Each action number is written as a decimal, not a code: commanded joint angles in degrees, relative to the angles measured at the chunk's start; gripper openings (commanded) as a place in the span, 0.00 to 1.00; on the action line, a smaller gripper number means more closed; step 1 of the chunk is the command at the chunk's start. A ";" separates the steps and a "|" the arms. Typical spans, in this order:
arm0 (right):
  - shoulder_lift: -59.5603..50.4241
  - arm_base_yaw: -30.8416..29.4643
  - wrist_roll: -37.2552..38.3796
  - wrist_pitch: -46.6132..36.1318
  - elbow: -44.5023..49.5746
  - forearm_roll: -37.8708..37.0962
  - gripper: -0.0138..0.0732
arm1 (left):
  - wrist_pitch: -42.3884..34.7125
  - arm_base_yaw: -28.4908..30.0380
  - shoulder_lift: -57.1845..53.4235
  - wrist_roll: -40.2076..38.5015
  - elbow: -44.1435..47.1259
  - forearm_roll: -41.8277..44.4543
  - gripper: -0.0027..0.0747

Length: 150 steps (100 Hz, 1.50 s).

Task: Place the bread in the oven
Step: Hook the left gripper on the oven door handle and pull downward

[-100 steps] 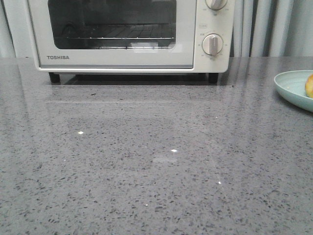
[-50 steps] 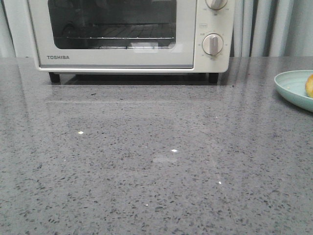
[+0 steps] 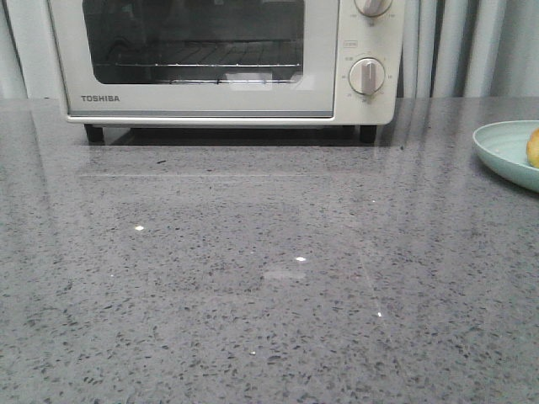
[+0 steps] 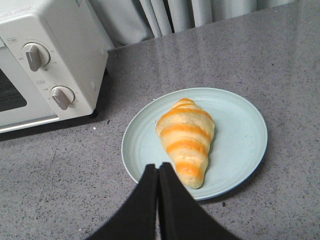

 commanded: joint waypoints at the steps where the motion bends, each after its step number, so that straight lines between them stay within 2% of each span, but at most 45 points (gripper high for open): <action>1: 2.72 -0.08 -0.40 -0.82 -4.72 0.39 0.09 | -5.70 -3.36 4.81 0.08 -3.34 0.41 0.01; 31: 6.94 -0.08 -1.92 7.56 -10.53 0.39 0.09 | -8.24 -8.71 21.48 0.08 -11.21 0.41 0.01; 79: 7.82 -0.08 -1.92 9.34 -11.71 0.43 0.09 | -8.64 -10.32 43.85 0.08 -28.16 0.41 0.01; 123: 7.82 -0.08 -1.92 8.96 -11.71 0.52 0.09 | -8.68 -12.67 55.61 0.08 -36.24 0.41 0.01; 150: 7.82 -0.08 -1.92 8.96 -11.71 0.52 0.09 | -8.68 -12.67 58.92 0.08 -36.90 0.53 0.01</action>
